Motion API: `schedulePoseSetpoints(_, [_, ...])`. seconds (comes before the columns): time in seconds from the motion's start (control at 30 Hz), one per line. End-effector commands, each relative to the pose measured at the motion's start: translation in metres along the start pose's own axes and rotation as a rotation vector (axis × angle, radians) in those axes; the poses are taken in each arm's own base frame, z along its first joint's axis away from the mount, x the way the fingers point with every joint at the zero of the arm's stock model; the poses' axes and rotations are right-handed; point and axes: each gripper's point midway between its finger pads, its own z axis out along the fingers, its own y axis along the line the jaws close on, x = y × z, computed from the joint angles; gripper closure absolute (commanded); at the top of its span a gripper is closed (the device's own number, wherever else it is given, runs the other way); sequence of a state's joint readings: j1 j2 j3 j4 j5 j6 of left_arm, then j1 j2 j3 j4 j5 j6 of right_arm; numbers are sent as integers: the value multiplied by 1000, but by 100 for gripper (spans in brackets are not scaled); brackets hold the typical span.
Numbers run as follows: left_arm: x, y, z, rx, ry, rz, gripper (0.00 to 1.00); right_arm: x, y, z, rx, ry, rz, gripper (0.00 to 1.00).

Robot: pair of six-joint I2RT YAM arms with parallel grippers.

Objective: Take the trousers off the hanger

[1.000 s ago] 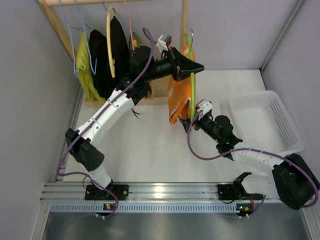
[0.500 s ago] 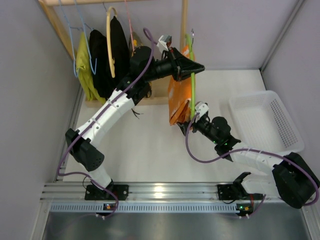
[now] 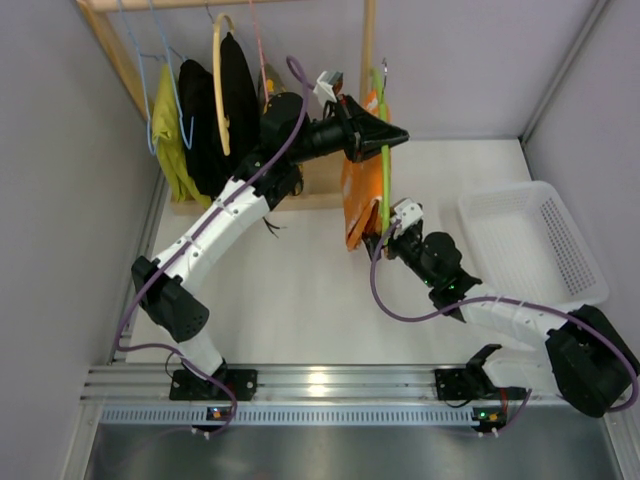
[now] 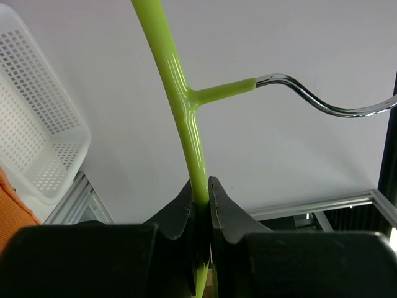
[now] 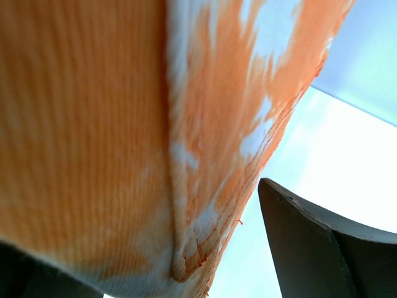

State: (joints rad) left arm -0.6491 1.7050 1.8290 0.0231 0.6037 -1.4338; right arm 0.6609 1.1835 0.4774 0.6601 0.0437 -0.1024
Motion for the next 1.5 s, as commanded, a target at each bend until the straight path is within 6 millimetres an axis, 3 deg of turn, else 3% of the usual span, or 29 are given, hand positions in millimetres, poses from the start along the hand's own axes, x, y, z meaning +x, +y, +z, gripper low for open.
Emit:
schedulePoseSetpoints(0.0, [3,-81,-24,227,-50,145,100,-51,-13,2,66,-128,11,13])
schedulePoseSetpoints(0.57, [3,-73,-27,208,-53,134,100,-108,-26,-11,108,-281,-54,20])
schedulePoseSetpoints(0.87, [2,-76,-30,211,-58,145,100,-107,-34,-15,132,-271,-101,34])
schedulePoseSetpoints(1.07, [0,-72,-34,203,-64,148,100,-107,-35,-18,116,-254,-108,56])
schedulePoseSetpoints(1.3, [-7,-61,-38,175,-75,145,100,-126,-30,-31,63,-257,-113,100])
schedulePoseSetpoints(1.47, [-11,-40,-39,136,-81,148,100,-157,-34,-43,64,-281,-73,100])
